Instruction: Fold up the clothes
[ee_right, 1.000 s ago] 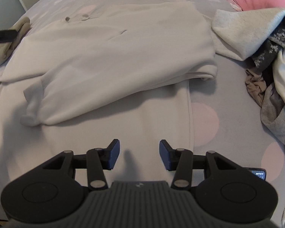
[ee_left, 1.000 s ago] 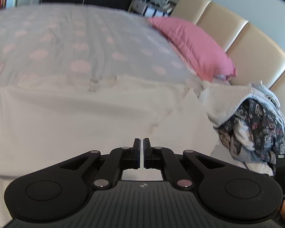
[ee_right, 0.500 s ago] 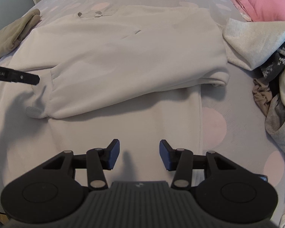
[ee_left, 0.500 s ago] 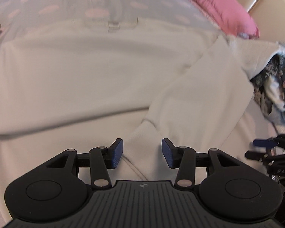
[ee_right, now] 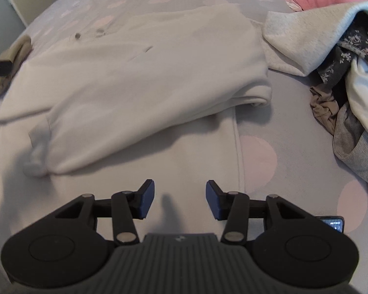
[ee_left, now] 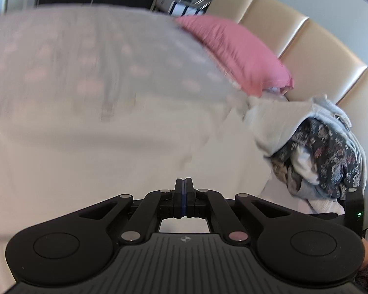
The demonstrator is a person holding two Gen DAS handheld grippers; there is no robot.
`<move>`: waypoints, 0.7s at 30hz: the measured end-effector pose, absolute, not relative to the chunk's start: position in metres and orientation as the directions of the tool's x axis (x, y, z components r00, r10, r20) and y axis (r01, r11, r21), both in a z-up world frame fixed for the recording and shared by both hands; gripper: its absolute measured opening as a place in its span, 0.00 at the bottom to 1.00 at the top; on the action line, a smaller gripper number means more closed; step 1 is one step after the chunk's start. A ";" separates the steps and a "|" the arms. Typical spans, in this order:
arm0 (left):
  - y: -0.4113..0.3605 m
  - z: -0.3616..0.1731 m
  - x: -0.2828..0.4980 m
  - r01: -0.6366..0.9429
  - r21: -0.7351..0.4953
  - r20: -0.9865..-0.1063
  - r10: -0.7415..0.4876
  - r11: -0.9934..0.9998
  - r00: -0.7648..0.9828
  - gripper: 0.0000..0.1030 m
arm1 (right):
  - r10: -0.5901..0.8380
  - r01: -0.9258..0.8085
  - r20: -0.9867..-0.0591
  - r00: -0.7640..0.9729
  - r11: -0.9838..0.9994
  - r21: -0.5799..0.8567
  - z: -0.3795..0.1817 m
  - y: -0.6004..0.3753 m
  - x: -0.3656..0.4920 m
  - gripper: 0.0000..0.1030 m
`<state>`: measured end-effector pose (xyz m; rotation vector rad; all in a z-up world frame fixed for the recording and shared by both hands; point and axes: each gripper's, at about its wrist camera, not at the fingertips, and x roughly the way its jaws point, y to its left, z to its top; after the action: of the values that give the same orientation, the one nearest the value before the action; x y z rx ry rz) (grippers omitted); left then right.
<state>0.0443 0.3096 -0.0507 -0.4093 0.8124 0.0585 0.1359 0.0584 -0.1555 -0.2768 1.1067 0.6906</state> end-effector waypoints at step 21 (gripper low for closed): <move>0.304 -0.170 0.040 -0.142 -0.164 -0.903 -0.091 0.976 0.420 0.43 | 0.404 -0.640 -0.895 0.188 0.742 0.201 -0.162 0.066 0.141 0.51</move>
<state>0.0401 0.3037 -0.1699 -0.2291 1.1396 0.0324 0.1412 0.0663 -0.1619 -0.2381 1.1693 0.7438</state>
